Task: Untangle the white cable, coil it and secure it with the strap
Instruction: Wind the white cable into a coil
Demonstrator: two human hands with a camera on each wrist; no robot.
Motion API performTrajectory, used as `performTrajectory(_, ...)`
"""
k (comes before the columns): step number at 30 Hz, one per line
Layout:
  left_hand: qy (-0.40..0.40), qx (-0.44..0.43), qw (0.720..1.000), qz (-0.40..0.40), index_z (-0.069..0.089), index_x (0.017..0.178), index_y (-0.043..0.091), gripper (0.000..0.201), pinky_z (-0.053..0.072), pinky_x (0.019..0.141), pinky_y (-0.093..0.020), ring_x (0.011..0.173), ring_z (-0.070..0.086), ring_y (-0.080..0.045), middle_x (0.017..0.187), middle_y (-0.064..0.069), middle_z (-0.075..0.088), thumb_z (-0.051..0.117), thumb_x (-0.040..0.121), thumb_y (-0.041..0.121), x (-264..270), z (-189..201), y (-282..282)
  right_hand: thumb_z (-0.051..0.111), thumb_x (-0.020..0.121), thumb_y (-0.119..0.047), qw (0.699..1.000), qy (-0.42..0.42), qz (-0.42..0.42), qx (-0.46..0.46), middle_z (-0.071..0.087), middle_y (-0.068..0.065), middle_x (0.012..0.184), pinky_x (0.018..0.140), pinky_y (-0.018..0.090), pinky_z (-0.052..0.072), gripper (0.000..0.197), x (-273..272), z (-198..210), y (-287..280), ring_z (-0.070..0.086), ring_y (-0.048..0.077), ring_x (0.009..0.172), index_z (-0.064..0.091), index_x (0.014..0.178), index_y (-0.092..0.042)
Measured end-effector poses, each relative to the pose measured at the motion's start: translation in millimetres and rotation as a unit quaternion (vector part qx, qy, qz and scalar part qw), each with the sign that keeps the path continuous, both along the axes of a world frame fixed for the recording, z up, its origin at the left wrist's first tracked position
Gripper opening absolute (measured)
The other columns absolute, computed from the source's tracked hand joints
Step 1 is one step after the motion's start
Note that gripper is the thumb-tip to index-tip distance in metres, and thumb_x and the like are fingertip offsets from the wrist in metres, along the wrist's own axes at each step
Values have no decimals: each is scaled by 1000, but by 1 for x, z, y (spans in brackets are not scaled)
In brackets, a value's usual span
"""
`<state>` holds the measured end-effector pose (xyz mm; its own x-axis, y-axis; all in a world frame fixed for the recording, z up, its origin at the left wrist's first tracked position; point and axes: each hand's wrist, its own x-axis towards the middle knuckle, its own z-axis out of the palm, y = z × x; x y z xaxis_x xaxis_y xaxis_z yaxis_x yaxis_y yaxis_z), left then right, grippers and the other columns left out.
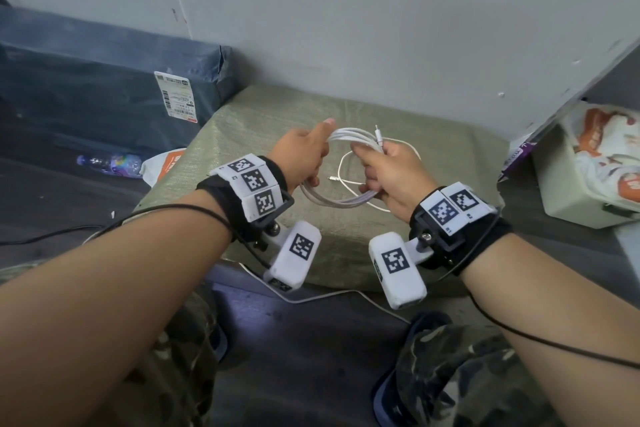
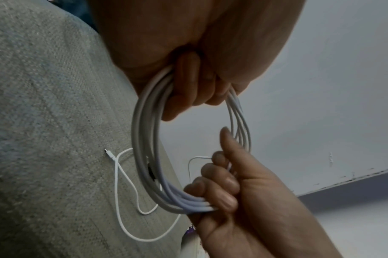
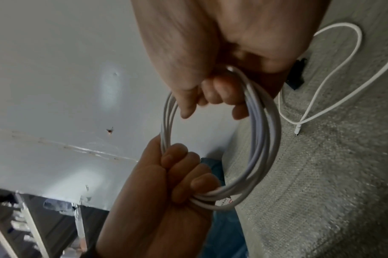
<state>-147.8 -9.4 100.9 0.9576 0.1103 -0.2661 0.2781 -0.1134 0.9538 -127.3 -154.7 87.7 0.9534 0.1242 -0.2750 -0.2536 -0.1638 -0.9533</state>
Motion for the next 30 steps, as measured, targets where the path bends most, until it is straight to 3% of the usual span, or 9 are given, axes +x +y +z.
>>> performTrajectory(6,28,40,998,-43,48,61,14,48,52,69,-40,46,49,-19,50,1,46,35,98,42,-3,-8,3,56,90,-30,972,-110,33,-203,43,-2,52,45,21,41,25,-2,2,2,47,16,47,55,71,-13)
performTrajectory(9,10,132,989,-63,56,81,11,34,50,70,-39,65,58,-24,64,-3,60,33,99,29,-3,-13,4,48,93,-26,924,-181,96,-322,47,-2,55,49,28,32,32,3,-1,-2,46,16,52,50,63,-16)
performTrajectory(12,-25,200,977,-65,51,103,16,14,52,70,-38,70,59,-23,76,-1,60,38,97,21,-3,-13,1,43,93,-26,856,-218,170,-436,53,1,70,51,30,29,25,4,-4,-3,50,23,65,55,73,-17)
performTrajectory(15,-37,180,980,-71,50,113,17,22,55,81,-47,87,65,-33,94,-8,64,38,95,15,-3,-8,-2,46,93,-30,838,-223,196,-458,54,3,74,58,30,31,23,1,-8,-4,52,26,71,53,75,-16)
performTrajectory(21,-19,153,978,-139,60,108,17,27,47,97,-45,100,61,-26,103,-8,65,39,90,15,-5,1,-7,45,95,-30,811,-244,242,-473,64,12,83,62,31,35,25,-9,-6,-8,59,29,78,57,84,-10)
performTrajectory(23,-16,177,969,-171,65,105,9,28,50,93,-41,94,63,-27,101,-13,68,41,91,16,-6,2,-7,46,94,-29,802,-253,260,-475,67,13,85,63,32,39,21,-10,-8,-9,62,32,80,55,83,-13)
performTrajectory(26,-19,240,939,-247,67,107,12,25,48,68,-11,72,61,-10,91,-7,70,49,90,18,-10,4,-8,51,91,-32,785,-258,278,-489,69,14,93,71,37,49,26,-13,-9,-7,64,33,88,62,102,-12)
performTrajectory(27,-24,253,929,-269,66,107,12,23,48,66,-12,70,61,-11,90,-8,71,53,89,18,-11,4,-8,53,90,-32,782,-256,283,-492,69,15,95,72,37,49,28,-14,-7,-6,64,34,90,63,108,-13)
performTrajectory(30,-36,269,912,-306,62,110,10,23,54,78,-34,82,68,-26,96,-14,72,56,88,13,-14,4,-6,55,88,-30,795,-244,278,-480,68,14,99,69,33,45,33,-15,-4,-5,63,32,92,58,117,-15)
